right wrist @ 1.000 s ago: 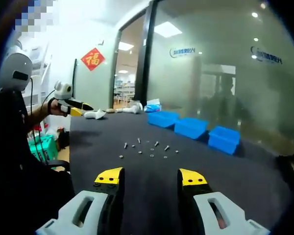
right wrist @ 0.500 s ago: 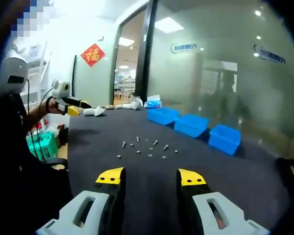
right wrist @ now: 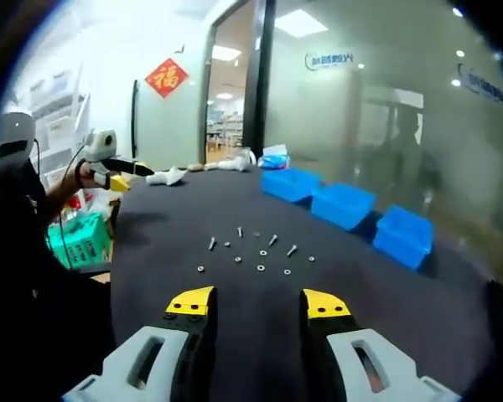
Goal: Sort the screws, nuts, and washers into the corresponding bins
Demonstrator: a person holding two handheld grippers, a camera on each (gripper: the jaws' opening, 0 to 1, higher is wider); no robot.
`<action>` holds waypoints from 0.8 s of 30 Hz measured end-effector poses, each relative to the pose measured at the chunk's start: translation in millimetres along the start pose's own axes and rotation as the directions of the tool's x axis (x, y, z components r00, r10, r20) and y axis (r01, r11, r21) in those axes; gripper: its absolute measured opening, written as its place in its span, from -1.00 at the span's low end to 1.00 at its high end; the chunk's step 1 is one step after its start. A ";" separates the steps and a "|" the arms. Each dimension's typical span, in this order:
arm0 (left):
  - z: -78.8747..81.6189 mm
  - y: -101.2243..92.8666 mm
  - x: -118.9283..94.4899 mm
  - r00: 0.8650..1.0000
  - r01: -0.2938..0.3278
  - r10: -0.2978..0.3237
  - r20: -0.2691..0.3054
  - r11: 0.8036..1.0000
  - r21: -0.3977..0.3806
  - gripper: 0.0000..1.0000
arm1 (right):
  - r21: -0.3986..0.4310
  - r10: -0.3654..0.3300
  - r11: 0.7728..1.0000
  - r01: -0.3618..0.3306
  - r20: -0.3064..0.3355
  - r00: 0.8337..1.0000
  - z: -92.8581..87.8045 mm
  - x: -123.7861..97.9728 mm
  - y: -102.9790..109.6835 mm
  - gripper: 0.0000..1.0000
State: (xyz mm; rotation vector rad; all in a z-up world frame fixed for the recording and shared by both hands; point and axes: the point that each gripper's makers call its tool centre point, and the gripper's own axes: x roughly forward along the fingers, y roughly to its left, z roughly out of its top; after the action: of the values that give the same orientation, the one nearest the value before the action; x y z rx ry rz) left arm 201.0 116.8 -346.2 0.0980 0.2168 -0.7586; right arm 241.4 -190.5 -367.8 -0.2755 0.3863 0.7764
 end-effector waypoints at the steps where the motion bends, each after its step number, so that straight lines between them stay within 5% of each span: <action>1: -0.4 0.0 -0.1 1.000 0.000 0.000 0.000 1.000 0.000 -0.02 | -0.001 0.003 1.000 -0.003 -0.010 1.000 0.5 3.9 -1.7 -0.30; 24: -12.3 3.7 -1.4 1.000 -0.016 0.016 -0.021 1.000 -0.016 -0.02 | -0.053 0.061 0.996 -0.073 -0.198 0.978 15.6 88.1 -18.5 -0.46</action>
State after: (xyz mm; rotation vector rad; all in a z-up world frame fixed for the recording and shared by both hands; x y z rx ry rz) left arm 200.7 122.5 -357.8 0.0924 0.2417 -0.7404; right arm 315.6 -142.2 -390.3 -0.3986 0.5617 0.8309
